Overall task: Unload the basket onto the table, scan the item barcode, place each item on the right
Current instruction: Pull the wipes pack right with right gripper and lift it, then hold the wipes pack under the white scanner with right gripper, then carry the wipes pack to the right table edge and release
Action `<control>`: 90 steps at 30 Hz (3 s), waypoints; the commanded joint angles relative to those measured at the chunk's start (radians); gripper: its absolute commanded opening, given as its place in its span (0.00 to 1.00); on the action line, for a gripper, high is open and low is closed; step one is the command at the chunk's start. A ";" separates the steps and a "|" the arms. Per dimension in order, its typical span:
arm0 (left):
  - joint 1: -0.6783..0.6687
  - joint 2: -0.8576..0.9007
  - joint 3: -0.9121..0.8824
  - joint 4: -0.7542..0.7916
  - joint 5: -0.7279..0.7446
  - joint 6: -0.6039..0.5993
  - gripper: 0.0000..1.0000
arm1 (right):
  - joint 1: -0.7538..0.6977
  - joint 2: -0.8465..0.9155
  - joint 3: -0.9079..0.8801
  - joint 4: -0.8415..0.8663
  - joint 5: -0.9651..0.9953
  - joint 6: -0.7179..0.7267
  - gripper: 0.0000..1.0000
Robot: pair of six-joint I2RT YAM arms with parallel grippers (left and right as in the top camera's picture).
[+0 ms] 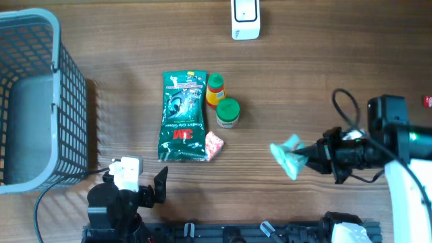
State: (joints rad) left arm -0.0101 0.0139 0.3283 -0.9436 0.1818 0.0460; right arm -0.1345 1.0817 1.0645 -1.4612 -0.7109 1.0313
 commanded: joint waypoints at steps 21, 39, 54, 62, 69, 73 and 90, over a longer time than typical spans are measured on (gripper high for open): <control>0.006 -0.007 -0.001 -0.001 0.012 -0.006 1.00 | -0.003 0.246 0.000 0.487 0.398 0.408 0.04; 0.006 -0.007 -0.001 -0.001 0.012 -0.006 1.00 | 0.111 0.440 0.000 1.251 0.399 0.460 0.05; 0.006 -0.007 -0.001 -0.001 0.012 -0.006 1.00 | 0.316 0.922 0.448 1.591 0.689 0.296 0.05; 0.006 -0.007 -0.001 -0.001 0.012 -0.006 1.00 | 0.363 1.239 0.839 1.493 0.695 0.297 0.05; 0.006 -0.007 -0.001 -0.001 0.012 -0.006 1.00 | 0.432 1.292 0.873 1.456 0.812 0.271 0.05; 0.006 -0.007 -0.001 -0.001 0.012 -0.006 1.00 | 0.446 1.292 0.877 1.452 0.864 0.194 0.05; 0.006 -0.007 -0.001 -0.001 0.012 -0.006 1.00 | 0.034 1.049 0.914 0.749 1.265 0.093 0.05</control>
State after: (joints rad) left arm -0.0101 0.0139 0.3283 -0.9436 0.1818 0.0460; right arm 0.0113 2.1651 1.9610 -0.6273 0.2951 1.1423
